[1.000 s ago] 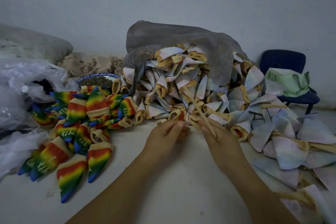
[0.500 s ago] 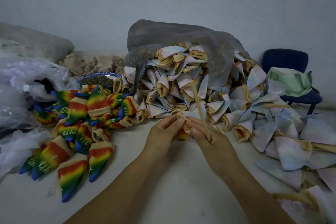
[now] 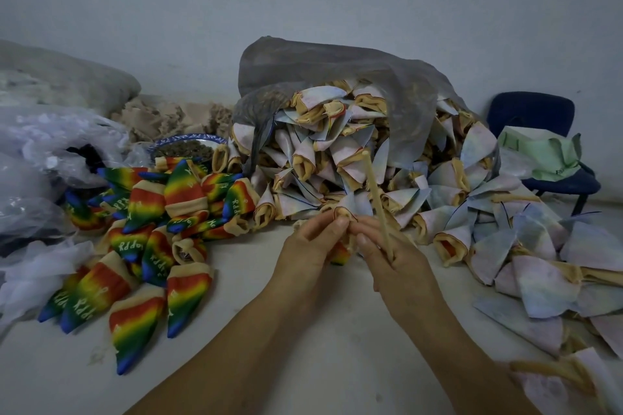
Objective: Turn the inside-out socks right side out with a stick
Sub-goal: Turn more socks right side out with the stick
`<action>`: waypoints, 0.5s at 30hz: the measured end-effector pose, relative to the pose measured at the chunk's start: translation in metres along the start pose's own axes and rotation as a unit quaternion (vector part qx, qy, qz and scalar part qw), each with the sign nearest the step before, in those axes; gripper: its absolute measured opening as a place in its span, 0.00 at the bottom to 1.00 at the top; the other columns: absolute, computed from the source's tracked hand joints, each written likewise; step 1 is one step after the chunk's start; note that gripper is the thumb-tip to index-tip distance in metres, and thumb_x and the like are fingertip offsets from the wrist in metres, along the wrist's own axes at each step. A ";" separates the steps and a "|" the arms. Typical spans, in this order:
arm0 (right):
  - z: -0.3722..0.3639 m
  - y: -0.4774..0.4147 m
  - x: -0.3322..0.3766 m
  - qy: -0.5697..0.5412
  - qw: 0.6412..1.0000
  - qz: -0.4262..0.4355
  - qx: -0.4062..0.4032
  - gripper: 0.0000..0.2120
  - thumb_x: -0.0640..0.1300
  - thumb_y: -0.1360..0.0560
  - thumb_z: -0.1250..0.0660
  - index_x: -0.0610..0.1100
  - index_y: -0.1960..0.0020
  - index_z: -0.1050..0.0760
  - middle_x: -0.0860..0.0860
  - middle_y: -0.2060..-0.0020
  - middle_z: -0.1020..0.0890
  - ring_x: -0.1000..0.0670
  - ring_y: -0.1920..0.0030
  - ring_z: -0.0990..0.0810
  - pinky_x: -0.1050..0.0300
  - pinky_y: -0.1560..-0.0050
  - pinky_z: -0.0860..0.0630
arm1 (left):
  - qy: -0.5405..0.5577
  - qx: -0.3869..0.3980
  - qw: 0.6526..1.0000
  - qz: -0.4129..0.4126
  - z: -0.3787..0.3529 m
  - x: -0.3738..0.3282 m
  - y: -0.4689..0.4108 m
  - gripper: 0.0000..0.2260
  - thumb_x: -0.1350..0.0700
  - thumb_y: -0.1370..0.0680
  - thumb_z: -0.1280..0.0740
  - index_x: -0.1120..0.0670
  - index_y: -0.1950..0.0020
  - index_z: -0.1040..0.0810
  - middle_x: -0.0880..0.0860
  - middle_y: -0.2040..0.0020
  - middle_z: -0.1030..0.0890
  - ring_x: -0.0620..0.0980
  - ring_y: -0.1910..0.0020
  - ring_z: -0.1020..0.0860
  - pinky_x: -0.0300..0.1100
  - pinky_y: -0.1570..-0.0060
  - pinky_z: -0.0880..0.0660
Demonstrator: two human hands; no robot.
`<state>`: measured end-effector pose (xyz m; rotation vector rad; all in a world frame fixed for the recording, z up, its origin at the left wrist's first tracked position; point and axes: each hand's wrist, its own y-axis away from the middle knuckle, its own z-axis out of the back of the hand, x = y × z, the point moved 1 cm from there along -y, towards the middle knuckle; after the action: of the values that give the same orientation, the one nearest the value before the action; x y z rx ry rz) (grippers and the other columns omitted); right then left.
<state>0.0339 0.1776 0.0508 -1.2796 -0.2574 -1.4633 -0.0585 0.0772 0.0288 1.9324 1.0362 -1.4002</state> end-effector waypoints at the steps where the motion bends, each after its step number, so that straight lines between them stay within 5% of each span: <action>1: 0.000 0.000 -0.001 -0.005 1.000 -0.006 -0.001 0.15 0.43 0.20 0.39 0.65 0.46 0.26 0.77 0.48 0.26 0.69 0.58 0.24 0.77 0.63 0.30 | -0.006 -0.011 1.000 0.005 0.001 -0.001 0.000 0.17 0.47 0.28 0.26 0.51 0.41 0.17 0.52 0.44 0.16 0.50 0.42 0.19 0.51 0.36 0.25; 3: -0.001 0.000 -0.004 -0.014 1.000 -0.016 -0.004 0.14 0.44 0.20 0.39 0.63 0.46 0.25 0.75 0.48 0.25 0.69 0.61 0.24 0.76 0.63 0.30 | -0.018 -0.037 0.999 0.012 0.004 -0.002 -0.001 0.11 0.52 0.23 0.29 0.50 0.42 0.16 0.50 0.44 0.15 0.48 0.42 0.19 0.46 0.39 0.24; 7: -0.003 0.001 -0.005 -0.037 0.998 -0.047 -0.027 0.08 0.54 0.25 0.34 0.67 0.49 0.27 0.68 0.56 0.23 0.64 0.64 0.25 0.70 0.66 0.28 | -0.101 -0.025 0.994 -0.040 0.001 -0.006 0.003 0.10 0.55 0.21 0.32 0.41 0.51 0.14 0.41 0.52 0.15 0.35 0.53 0.20 0.26 0.60 0.26; 10: 0.000 -0.001 -0.009 -0.038 0.995 -0.062 -0.066 0.15 0.58 0.30 0.33 0.68 0.45 0.31 0.65 0.51 0.26 0.62 0.61 0.28 0.66 0.63 0.26 | -0.172 0.018 0.981 -0.087 -0.005 -0.007 0.007 0.19 0.58 0.20 0.33 0.32 0.59 0.18 0.34 0.57 0.18 0.34 0.60 0.21 0.27 0.62 0.26; 15: 0.008 -0.002 -0.012 -0.016 0.996 -0.020 -0.087 0.09 0.44 0.22 0.36 0.56 0.49 0.21 0.66 0.49 0.22 0.64 0.51 0.23 0.69 0.58 0.25 | -0.149 0.042 0.984 -0.093 -0.008 -0.005 0.010 0.11 0.56 0.20 0.33 0.40 0.51 0.16 0.46 0.66 0.17 0.40 0.72 0.23 0.32 0.71 0.29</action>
<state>0.0336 0.1910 0.0451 -1.4457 -0.1802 -1.5277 -0.0463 0.0762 0.0356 1.6471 1.0457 -1.7994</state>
